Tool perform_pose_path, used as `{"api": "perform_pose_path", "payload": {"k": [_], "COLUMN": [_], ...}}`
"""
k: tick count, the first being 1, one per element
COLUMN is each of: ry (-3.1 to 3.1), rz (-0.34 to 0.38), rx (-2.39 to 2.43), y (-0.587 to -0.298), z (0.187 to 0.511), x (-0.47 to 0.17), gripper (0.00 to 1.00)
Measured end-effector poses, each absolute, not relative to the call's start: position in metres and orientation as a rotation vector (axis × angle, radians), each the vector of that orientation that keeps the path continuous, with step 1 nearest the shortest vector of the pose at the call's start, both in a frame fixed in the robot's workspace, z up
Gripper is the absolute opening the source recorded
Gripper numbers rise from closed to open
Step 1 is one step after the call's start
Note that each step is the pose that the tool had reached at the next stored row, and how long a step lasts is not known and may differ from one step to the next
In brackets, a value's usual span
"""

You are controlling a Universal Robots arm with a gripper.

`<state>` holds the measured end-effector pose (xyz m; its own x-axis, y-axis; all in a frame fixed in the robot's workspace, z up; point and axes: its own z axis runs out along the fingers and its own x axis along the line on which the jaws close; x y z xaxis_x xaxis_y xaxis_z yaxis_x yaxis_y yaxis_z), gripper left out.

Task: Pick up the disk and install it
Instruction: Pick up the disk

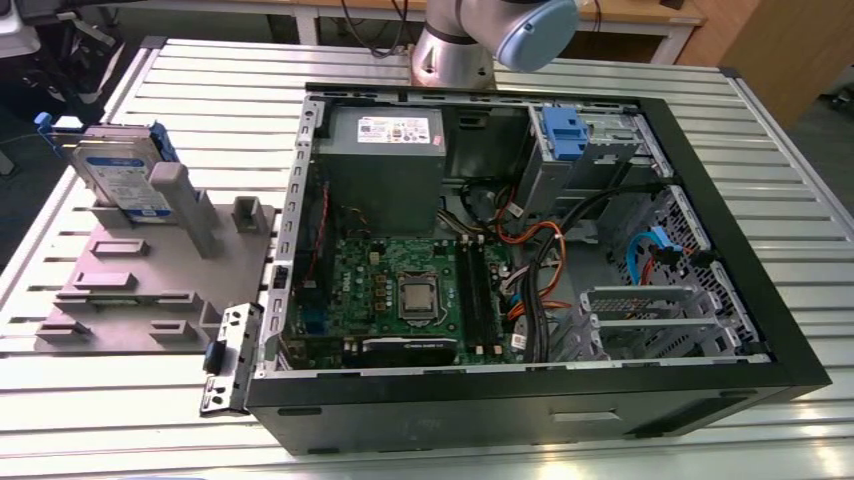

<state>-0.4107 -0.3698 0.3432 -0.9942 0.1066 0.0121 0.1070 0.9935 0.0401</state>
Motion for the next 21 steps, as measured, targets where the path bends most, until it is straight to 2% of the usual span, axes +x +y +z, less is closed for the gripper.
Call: {"api": "perform_pose_path", "payload": {"k": [21], "ry": [-3.128], "rz": [-0.064], "rx": [-0.126], "y": [-0.3698], "z": [0.3424], "x": [-0.4106], "gripper": [0.11]}}
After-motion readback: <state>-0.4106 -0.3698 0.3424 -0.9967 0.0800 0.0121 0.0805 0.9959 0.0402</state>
